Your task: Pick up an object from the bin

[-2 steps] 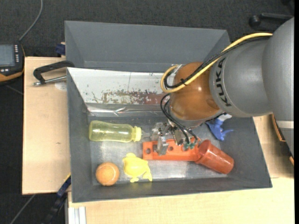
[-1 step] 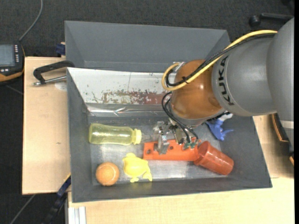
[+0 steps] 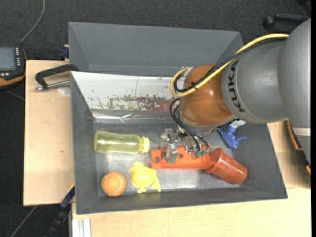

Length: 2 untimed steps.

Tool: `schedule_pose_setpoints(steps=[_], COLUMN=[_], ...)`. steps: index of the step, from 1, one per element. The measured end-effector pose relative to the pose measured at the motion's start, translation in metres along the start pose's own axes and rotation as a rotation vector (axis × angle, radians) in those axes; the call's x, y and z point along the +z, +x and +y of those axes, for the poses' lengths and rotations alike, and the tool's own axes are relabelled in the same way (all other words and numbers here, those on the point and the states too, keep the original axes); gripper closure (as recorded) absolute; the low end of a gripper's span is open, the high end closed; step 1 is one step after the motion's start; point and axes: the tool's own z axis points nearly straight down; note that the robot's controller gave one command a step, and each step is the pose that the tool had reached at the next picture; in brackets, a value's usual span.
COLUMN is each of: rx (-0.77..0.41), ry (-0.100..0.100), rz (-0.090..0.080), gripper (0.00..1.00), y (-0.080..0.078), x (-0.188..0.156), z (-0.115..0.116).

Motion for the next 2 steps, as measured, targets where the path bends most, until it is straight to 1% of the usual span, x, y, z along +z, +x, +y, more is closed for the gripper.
schedule_pose_setpoints(steps=[1,2], rx=[-0.009,-0.011], ry=[0.0,0.0], rz=[0.001,0.001], gripper=[1.0,1.0], y=[-0.0003,-0.0006], x=[0.01,0.0099], z=[0.0008,0.0009])
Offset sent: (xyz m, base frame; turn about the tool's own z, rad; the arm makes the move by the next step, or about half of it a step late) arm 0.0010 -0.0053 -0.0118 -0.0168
